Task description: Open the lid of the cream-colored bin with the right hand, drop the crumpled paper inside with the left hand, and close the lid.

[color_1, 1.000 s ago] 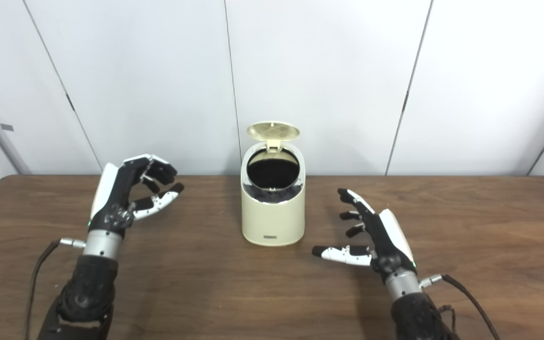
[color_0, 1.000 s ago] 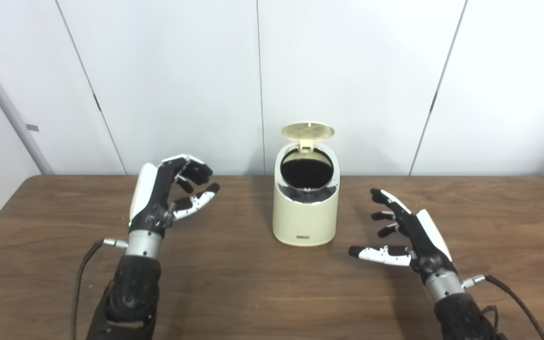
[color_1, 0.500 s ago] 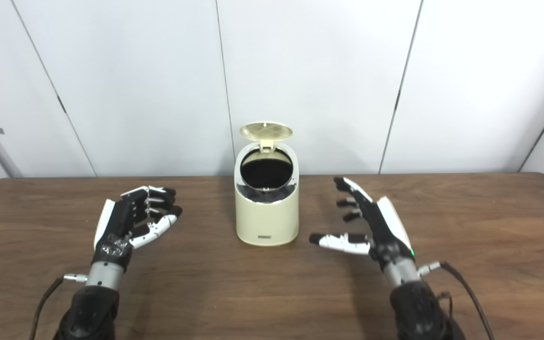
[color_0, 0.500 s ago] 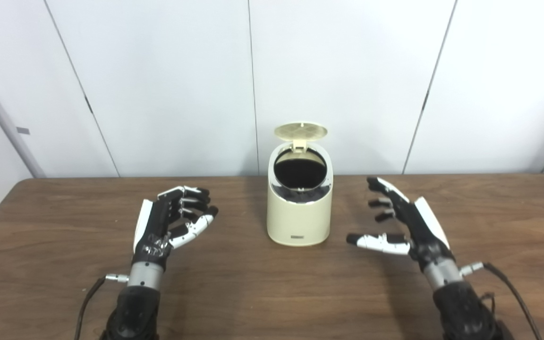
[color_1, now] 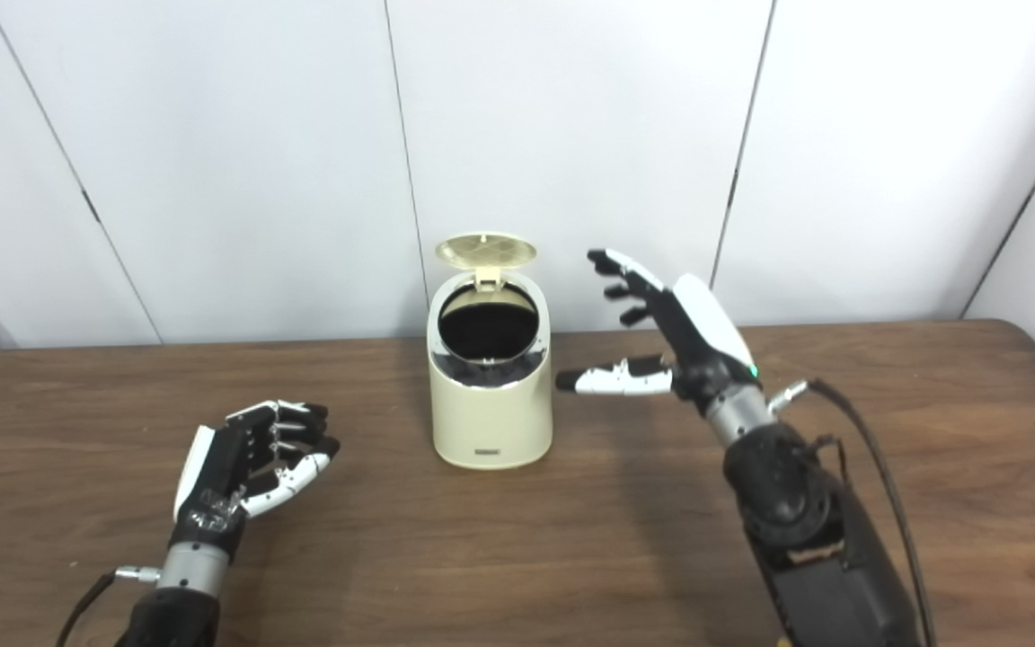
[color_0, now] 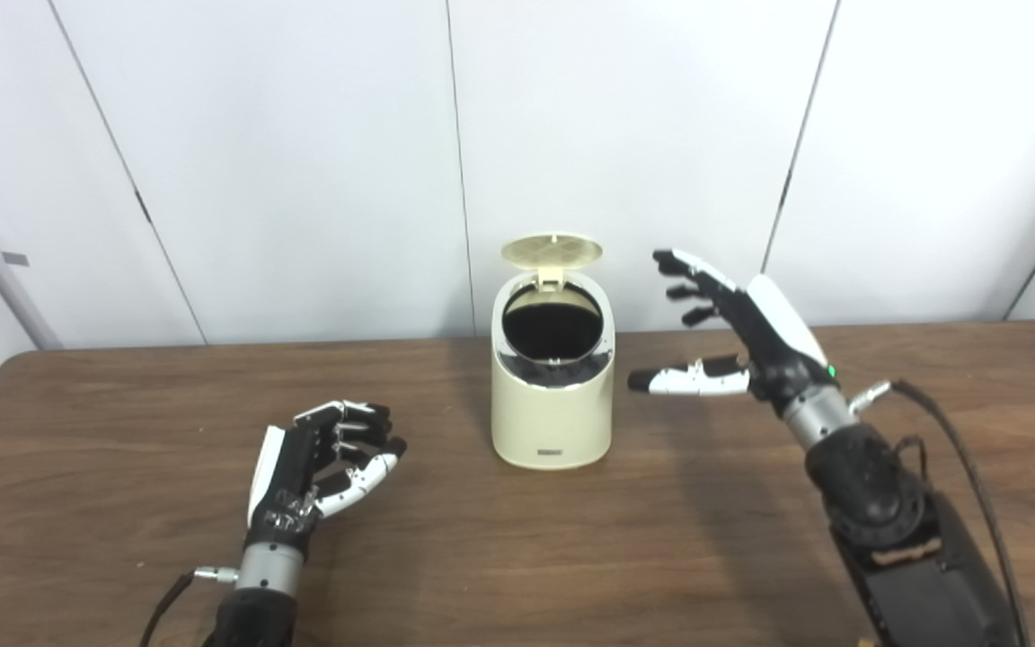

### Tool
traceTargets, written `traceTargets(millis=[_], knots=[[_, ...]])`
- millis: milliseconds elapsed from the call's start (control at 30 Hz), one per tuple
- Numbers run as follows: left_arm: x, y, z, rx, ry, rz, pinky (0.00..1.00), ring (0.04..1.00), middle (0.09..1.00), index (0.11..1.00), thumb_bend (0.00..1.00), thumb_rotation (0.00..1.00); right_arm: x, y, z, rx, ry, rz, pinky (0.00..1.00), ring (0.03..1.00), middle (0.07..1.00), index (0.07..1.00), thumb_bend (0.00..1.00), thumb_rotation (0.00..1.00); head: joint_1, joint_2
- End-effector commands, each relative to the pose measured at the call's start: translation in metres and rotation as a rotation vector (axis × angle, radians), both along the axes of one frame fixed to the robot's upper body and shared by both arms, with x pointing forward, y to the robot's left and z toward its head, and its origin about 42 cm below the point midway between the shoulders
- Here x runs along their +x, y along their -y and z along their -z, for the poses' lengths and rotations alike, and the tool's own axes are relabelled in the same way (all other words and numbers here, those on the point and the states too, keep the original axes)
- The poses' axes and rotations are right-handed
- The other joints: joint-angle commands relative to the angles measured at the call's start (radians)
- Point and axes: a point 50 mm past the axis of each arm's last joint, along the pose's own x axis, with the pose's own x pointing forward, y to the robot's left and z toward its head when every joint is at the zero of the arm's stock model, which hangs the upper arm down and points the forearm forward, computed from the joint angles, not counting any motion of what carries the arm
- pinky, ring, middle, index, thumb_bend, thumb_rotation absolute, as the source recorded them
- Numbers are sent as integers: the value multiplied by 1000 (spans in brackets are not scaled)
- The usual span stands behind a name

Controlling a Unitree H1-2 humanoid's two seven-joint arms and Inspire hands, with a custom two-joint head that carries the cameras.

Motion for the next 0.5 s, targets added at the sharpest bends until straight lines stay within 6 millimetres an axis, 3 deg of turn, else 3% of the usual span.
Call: traceTargets(millis=[0,267,467], knots=[[7,3,-15,4,82,8,506,606,689,497,506,55,6,-4,-34,-24,98,-27,675,803,867,890,833,366,0,0],[9,6,-15,-4,85,10,541,620,682,497,507,54,15,-16,-56,-100,74,-34,731,844,911,909,831,376,5,-3],[8,8,-12,3,79,19,544,626,686,497,507,55,20,-25,-67,-173,94,-57,681,836,903,909,845,366,5,-3]])
